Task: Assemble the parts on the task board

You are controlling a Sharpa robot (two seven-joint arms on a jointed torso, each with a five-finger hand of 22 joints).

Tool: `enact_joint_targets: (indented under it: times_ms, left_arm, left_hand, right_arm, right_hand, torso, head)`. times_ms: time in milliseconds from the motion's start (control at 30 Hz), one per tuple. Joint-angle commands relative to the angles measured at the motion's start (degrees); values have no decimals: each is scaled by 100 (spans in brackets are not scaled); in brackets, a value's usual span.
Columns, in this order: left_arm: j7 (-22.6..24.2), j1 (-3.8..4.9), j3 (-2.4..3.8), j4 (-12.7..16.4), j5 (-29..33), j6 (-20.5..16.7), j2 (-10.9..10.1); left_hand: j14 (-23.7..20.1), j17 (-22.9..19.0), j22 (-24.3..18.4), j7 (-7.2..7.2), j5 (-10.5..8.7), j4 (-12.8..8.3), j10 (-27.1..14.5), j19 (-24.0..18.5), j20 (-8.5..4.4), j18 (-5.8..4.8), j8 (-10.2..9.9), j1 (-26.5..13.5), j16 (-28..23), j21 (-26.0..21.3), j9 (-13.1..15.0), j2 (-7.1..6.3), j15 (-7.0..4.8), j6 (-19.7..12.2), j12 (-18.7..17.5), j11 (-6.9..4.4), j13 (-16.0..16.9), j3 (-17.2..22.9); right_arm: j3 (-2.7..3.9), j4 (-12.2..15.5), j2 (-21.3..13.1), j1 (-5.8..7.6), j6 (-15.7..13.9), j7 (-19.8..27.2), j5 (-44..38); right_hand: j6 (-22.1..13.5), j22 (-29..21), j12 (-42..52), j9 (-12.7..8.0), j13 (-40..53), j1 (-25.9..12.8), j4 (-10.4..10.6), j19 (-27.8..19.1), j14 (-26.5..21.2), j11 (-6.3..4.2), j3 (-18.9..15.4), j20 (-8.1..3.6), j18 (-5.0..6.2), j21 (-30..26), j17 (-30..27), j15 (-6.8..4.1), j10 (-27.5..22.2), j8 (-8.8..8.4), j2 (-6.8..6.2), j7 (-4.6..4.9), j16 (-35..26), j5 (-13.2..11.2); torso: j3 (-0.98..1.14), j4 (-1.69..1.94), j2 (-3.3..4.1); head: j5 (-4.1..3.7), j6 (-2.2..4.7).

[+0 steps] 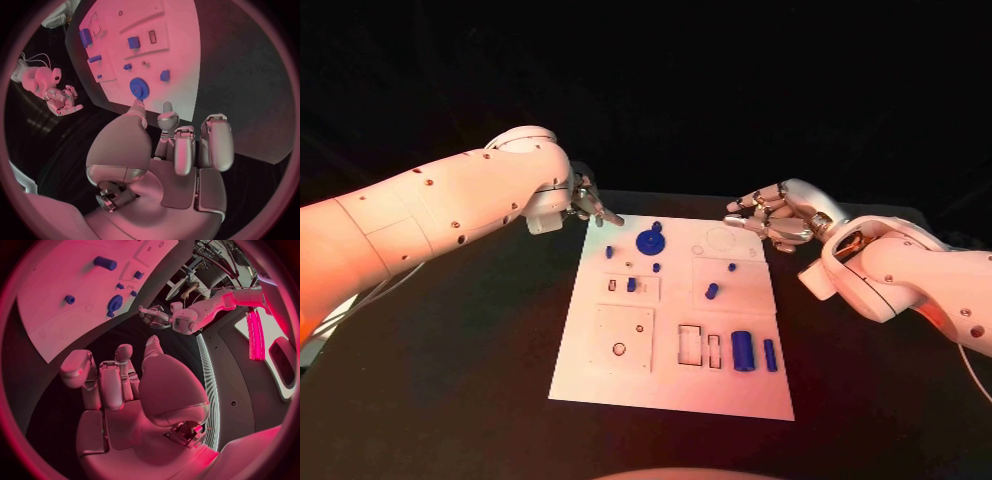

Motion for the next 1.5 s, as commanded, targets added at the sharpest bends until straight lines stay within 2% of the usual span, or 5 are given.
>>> enact_joint_targets:
  times_ms: [33, 433, 533, 667, 1500]
  left_arm:
    - [189, 3, -55, -235, -206, 279, 132]
    - [380, -63, -191, -721, -234, 552, 443]
    - [370, -71, -201, -746, -233, 613, 458]
    - [346, -76, -206, -779, -191, 740, 476]
    - [326, -78, -266, -852, -81, 1101, 570]
  left_hand:
    - [591, 1506, 253, 24, 30, 2, -30, -11, 38, 51, -24, 61, 14, -16, -6, -2, 50, -12, -7, -6, 5, -41]
    - [591, 1506, 286, 10, -1, 19, 2, 9, 45, 46, -28, -62, 14, -3, -140, 75, 49, 126, 46, -14, 49, -268]
    - [591, 1506, 261, 4, 1, 11, -2, -5, 44, 52, -21, -40, 14, -24, -154, 111, 46, 150, 42, -18, 41, -279]
    - [591, 1506, 254, -6, 2, 9, 4, -10, 41, 55, -6, -5, 14, -34, -172, 166, 42, 189, 55, -25, 54, -296]
    - [591, 1506, 374, -70, 10, -18, 106, 57, 4, 27, 68, 298, 14, 47, -243, 393, -3, 373, 153, -81, 155, -356]
  right_arm:
    - [1, 4, 10, -3, -42, 58, -1]
    - [1, 4, 42, -3, -52, 15, 40]
    - [1, 7, 51, -3, -98, 43, 109]
    - [1, 18, 64, -3, -162, 84, 289]
    - [1, -37, 83, -3, -173, 74, 296]
  right_hand:
    - [-27, -1, 36, 3, -2, 69, -21, -12, 154, -4, -16, -8, 95, -23, 11, -12, -18, 26, 23, 23, -14, 59]
    - [-29, -6, 44, 5, -23, 82, 14, -7, 154, -5, -44, -10, 96, -29, 2, -14, -26, 34, 115, 22, -22, 143]
    - [-23, -3, 66, 7, -12, 74, 34, -2, 155, -6, -51, -11, 95, -28, 3, -15, -12, 41, 174, 20, -22, 160]
    - [-17, -10, 81, 10, -22, 114, 23, 0, 157, -11, -74, -15, 96, -34, 1, -18, -10, 51, 232, 16, -24, 283]
    - [-6, 73, 164, 14, 42, 159, 13, 44, 187, -17, -105, -18, 80, 10, 100, -23, 49, 64, 265, 10, 47, 380]
  torso:
    - [1, 7, 0]
    - [0, -9, -4]
    - [-2, 1, -2]
    - [-3, 2, -7]
    - [1, 1, -7]
  head:
    - [9, -3]
    - [111, -40]
    - [71, -37]
    - [92, -40]
    - [140, -64]
